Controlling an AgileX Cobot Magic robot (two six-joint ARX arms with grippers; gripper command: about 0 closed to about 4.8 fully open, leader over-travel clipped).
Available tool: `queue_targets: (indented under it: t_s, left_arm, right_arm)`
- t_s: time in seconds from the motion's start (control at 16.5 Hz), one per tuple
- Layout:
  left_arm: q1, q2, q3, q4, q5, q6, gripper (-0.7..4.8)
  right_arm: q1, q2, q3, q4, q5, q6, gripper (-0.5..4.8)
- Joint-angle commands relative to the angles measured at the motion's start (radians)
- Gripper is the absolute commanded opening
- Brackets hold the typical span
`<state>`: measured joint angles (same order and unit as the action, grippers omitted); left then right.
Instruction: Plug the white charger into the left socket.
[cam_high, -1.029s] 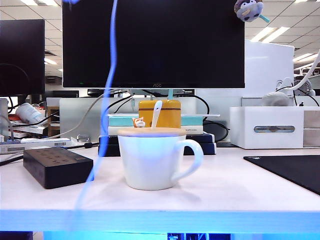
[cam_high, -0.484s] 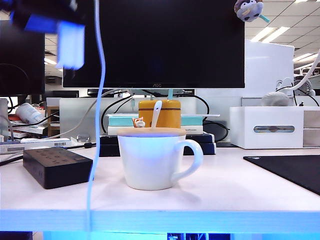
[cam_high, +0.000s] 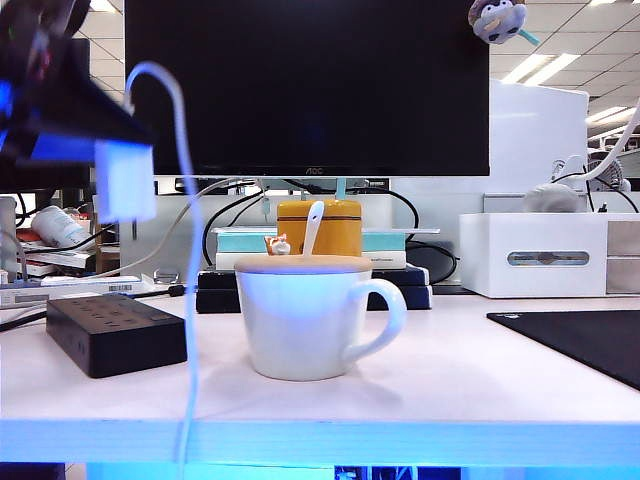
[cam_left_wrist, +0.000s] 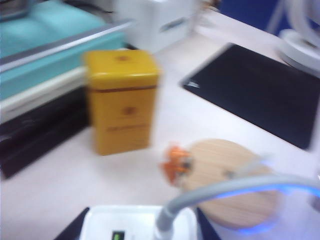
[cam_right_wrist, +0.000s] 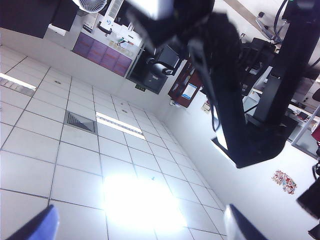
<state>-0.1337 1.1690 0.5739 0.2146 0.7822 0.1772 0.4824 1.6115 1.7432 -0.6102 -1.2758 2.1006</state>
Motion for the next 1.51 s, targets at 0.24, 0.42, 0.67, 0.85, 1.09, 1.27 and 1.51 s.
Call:
queue_targets:
  t_s: [0.24, 0.42, 0.67, 0.85, 1.09, 1.27, 1.51]
  left_arm:
    - [0.009, 0.173, -0.009, 0.196, 0.031, -0.055, 2.05]
    - [0.008, 0.190, -0.009, 0.195, 0.022, -0.055, 2.05]
    - [0.006, 0.190, -0.009, 0.174, 0.027, -0.148, 2.05]
    - [0.008, 0.190, -0.009, 0.166, -0.027, -0.307, 2.05]
    - [0.008, 0.191, -0.009, 0.152, -0.041, -0.262, 2.05]
    - [0.006, 0.190, -0.009, 0.144, -0.091, -0.269, 2.05]
    - [0.005, 0.190, -0.009, 0.145, -0.177, -0.348, 2.05]
  right_arm:
    - [0.001, -0.006, 0.005, 0.010, -0.002, 0.016, 4.31]
    - [0.001, -0.006, 0.005, 0.009, -0.002, 0.021, 4.31]
    - [0.001, -0.006, 0.005, 0.009, 0.002, 0.020, 4.31]
    - [0.001, -0.006, 0.005, 0.009, 0.002, 0.020, 4.31]
    - [0.001, -0.006, 0.005, 0.010, 0.002, 0.020, 4.31]
    - [0.001, -0.006, 0.005, 0.010, 0.002, 0.020, 4.31]
    - [0.001, -0.006, 0.005, 0.009, 0.002, 0.020, 4.31]
